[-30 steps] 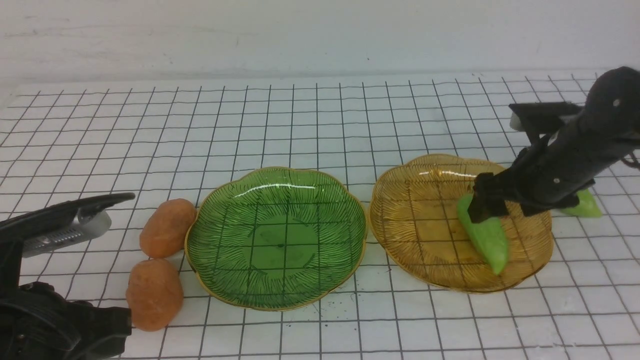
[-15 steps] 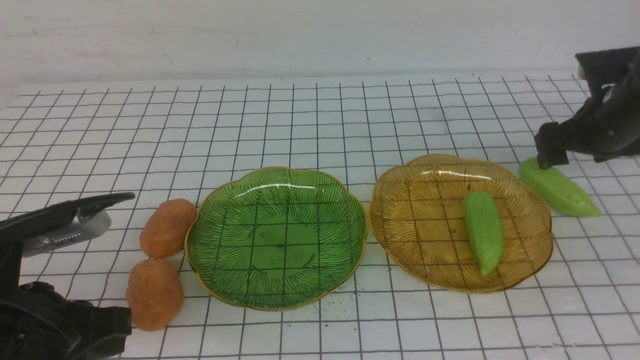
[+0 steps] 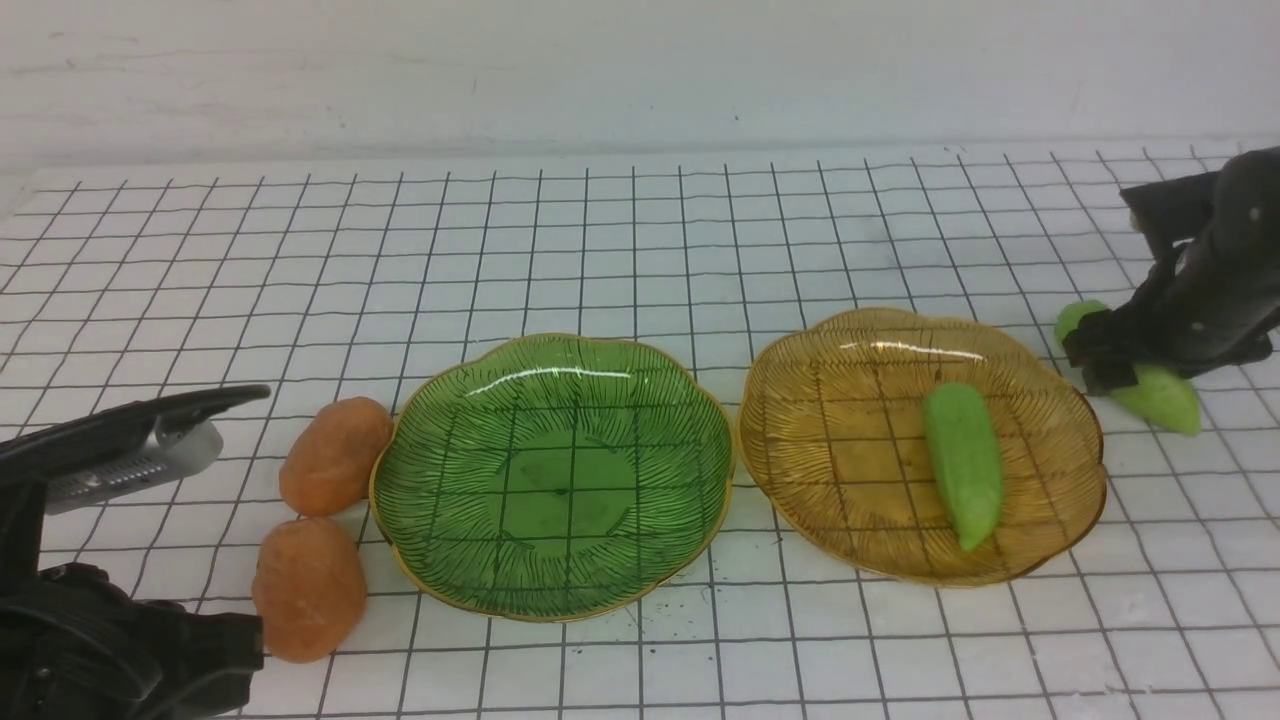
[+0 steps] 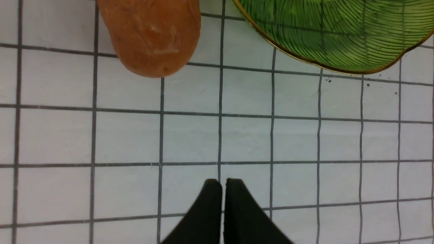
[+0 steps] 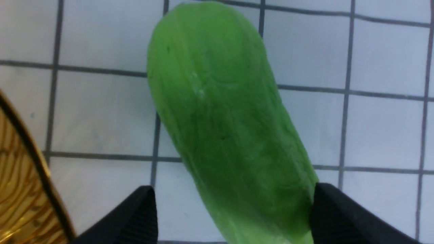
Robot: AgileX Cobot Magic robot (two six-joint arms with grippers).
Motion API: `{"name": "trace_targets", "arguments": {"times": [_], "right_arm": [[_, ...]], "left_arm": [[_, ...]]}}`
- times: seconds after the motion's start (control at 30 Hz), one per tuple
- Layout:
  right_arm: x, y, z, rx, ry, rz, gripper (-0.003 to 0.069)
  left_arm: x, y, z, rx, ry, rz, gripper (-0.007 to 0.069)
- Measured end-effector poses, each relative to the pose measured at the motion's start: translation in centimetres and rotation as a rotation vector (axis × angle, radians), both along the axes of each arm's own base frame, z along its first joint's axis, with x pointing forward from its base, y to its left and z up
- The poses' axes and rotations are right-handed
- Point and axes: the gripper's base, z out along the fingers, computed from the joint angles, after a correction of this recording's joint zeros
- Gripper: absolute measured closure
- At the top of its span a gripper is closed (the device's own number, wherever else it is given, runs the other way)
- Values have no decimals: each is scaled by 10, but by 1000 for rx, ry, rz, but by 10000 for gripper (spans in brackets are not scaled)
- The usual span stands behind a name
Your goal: Put different types of vegetables on the plate.
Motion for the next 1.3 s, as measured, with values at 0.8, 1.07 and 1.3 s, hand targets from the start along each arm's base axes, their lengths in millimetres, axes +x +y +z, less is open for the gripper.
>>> {"name": "trace_targets", "arguments": {"times": [0.8,1.07,1.3], "right_arm": [[11,-9,58,-75,5,-27,666],[18,-7,39,-47,15,-27,457],[27,-7,23,-28,-18,-58,208]], "left_arm": [[0,0,0,0,0,0,628],[0,0,0,0,0,0,628],[0,0,0,0,0,0,628]]}}
